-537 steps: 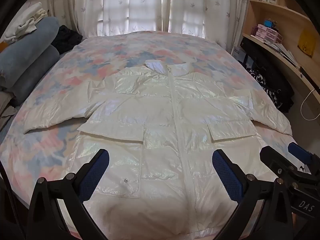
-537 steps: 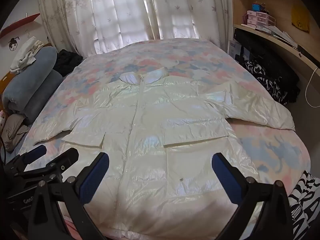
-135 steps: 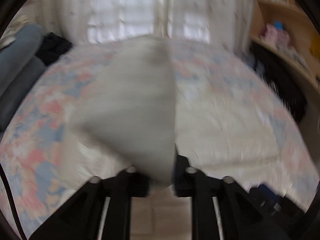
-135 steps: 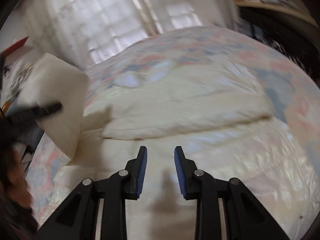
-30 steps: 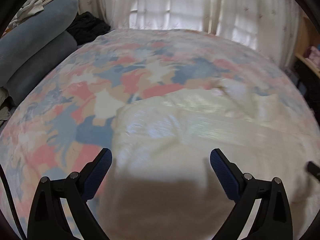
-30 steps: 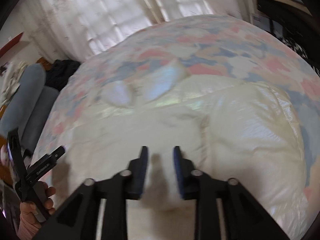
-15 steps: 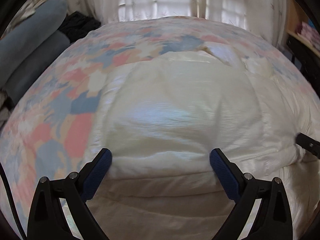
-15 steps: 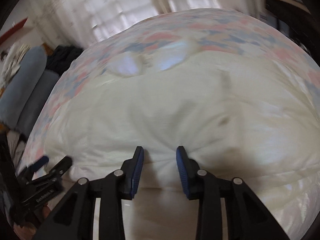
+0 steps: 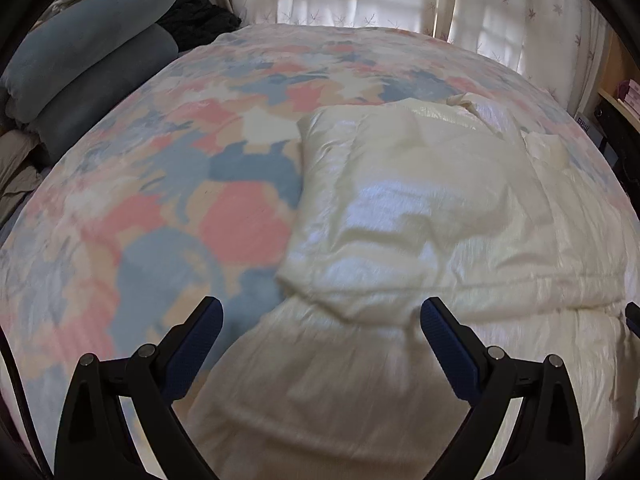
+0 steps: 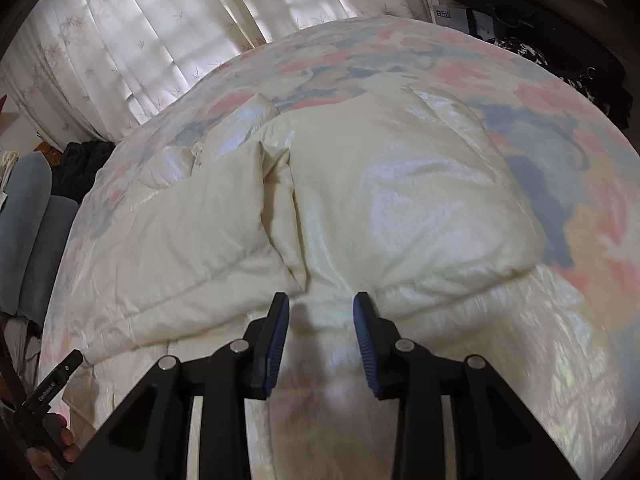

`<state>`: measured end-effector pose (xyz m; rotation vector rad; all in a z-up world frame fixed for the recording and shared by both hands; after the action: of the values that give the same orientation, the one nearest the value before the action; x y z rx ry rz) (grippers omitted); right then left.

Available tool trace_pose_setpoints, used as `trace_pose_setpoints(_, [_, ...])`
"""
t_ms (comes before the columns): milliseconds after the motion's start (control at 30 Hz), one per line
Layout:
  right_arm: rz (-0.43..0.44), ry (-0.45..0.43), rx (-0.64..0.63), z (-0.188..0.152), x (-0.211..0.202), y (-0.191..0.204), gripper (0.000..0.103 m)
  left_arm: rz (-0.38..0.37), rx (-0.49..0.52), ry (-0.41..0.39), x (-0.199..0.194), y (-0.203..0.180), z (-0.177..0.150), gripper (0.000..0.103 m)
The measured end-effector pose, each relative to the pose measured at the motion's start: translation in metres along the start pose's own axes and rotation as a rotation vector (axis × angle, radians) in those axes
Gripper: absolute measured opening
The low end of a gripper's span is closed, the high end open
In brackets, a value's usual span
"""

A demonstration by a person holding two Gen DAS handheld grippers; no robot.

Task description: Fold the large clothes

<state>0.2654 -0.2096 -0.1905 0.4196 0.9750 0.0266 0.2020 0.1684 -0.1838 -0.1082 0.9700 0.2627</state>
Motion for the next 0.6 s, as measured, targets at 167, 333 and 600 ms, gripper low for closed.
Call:
trace_pose_setpoints(167, [0.037, 0.028, 0.018, -0.017, -0.027, -0.007, 0.033, -0.041, 0.000, -0.010, -0.038, 0.012, -0.017, 0.098])
trace_pose_setpoints(333, [0.085, 0.031, 0.013, -0.040, -0.076, -0.017, 0.039, -0.106, 0.030, -0.056, -0.093, 0.029, -0.047, 0.098])
trace_pose_setpoints(600, [0.114, -0.043, -0.061, -0.072, -0.162, -0.031, 0.063, -0.145, -0.011, -0.097, -0.156, 0.071, -0.107, 0.098])
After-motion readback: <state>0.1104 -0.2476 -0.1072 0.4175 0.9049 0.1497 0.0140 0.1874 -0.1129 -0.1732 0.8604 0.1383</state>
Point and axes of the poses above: each gripper's, at about its wrist camera, not at the fingertips, and x roughly the way its jaws point, y to its left, z to its top, the point moved 6 cm from there along x, roughly the way its jaws point, and after that the axes turned 8 degrees about x, right-handed, at the moved point
